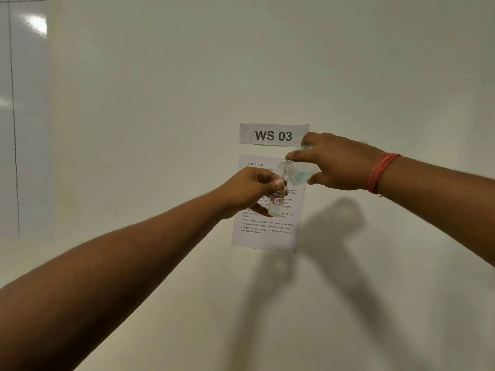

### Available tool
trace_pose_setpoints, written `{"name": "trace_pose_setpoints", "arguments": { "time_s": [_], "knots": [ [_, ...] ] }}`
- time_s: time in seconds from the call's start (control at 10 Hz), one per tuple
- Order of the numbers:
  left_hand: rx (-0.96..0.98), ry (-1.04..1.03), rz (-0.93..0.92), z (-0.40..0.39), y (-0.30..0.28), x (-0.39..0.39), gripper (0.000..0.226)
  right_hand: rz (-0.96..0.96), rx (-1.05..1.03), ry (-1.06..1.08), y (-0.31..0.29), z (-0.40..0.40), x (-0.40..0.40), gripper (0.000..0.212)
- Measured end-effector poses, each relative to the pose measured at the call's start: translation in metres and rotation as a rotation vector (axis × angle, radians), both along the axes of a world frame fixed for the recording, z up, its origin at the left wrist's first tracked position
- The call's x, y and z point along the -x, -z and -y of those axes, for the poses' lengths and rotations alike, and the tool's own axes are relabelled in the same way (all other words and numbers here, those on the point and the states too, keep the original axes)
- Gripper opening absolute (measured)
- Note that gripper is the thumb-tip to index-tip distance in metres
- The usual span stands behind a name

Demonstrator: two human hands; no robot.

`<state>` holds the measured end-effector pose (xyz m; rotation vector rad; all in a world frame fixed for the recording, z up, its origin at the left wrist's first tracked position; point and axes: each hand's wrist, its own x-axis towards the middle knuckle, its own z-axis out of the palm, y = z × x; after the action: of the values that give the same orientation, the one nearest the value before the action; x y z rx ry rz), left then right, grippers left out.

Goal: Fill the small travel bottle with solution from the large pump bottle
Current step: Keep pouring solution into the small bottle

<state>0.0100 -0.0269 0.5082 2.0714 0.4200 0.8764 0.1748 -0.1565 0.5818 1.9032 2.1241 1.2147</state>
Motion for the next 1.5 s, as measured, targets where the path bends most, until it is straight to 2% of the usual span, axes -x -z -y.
{"name": "trace_pose_setpoints", "arguments": {
  "time_s": [1.5],
  "knots": [
    [-0.001, 0.009, 0.010, 0.0021, 0.0016, 0.0027, 0.029, 0.011, 0.007, 0.005, 0.0001, 0.0015, 0.0019, 0.069]
  ]
}}
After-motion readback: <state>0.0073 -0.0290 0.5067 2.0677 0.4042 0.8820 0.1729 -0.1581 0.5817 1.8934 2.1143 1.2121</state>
